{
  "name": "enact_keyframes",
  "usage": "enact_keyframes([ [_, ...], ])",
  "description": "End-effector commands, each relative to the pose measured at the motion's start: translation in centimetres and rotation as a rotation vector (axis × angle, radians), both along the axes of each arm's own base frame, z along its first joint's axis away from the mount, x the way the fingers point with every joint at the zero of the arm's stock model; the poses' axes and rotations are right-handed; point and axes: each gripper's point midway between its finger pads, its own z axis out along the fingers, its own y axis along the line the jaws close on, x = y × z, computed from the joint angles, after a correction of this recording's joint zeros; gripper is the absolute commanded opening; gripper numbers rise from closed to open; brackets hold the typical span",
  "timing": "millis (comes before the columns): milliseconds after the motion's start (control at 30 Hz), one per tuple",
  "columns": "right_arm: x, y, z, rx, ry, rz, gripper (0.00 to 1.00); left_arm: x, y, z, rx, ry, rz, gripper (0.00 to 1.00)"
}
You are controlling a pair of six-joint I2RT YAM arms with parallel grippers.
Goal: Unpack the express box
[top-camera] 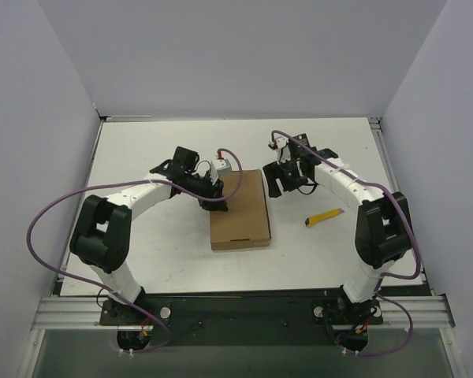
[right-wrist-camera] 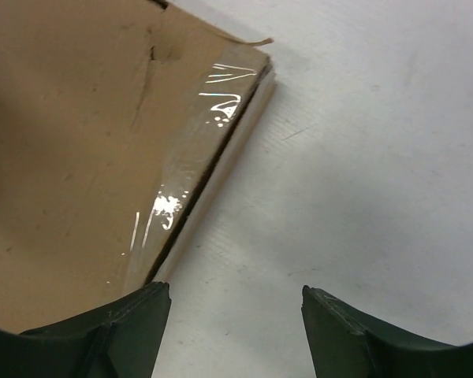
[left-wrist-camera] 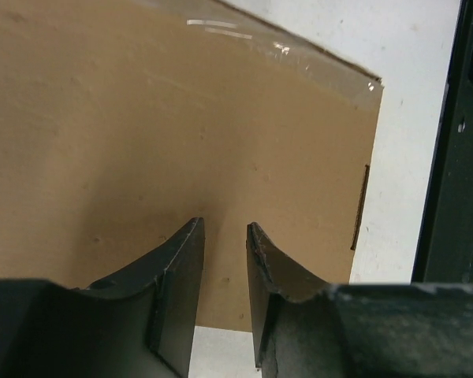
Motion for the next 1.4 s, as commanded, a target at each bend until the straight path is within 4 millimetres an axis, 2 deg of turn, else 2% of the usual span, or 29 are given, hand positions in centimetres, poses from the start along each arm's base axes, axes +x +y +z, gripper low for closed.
enact_keyframes([
  [0,-1.1,2.1,0.7,0.096,0.037,0.039,0.68,-0.8,0.6,-1.8,0.043,0.049,-0.008,0.38],
  [167,0.0,2.7,0.2,0.096,0.046,0.038,0.68,-1.2,1.5,-4.0,0.106,0.085,-0.003,0.39],
  [300,0.7,2.5,-0.6,0.048,0.032,0.052,0.68,-1.1,1.5,-4.1,0.111,0.081,0.000,0.38],
  [500,0.7,1.9,-2.2,0.004,0.050,0.066,0.68,-0.7,1.4,-4.0,0.113,0.075,0.004,0.39],
  [700,0.6,1.8,-2.4,0.000,0.051,0.066,0.68,-0.6,1.4,-4.1,0.114,0.076,0.004,0.39],
  [900,1.1,1.7,-1.6,0.012,0.043,0.017,0.67,-0.6,1.3,-4.1,0.114,0.077,0.005,0.39],
  [1033,0.7,3.5,0.3,0.158,0.077,0.028,0.65,-0.6,1.4,-4.2,0.116,0.076,0.004,0.39],
  [1100,0.4,3.9,0.5,0.180,0.089,0.030,0.65,-0.6,1.4,-4.3,0.118,0.079,0.003,0.39],
  [1200,-0.1,4.0,-0.1,0.168,0.104,0.036,0.64,-0.6,1.4,-4.3,0.118,0.079,0.001,0.39],
  [1367,0.2,2.4,-2.1,0.057,0.091,0.024,0.64,-0.5,1.4,-4.1,0.120,0.072,0.002,0.39],
])
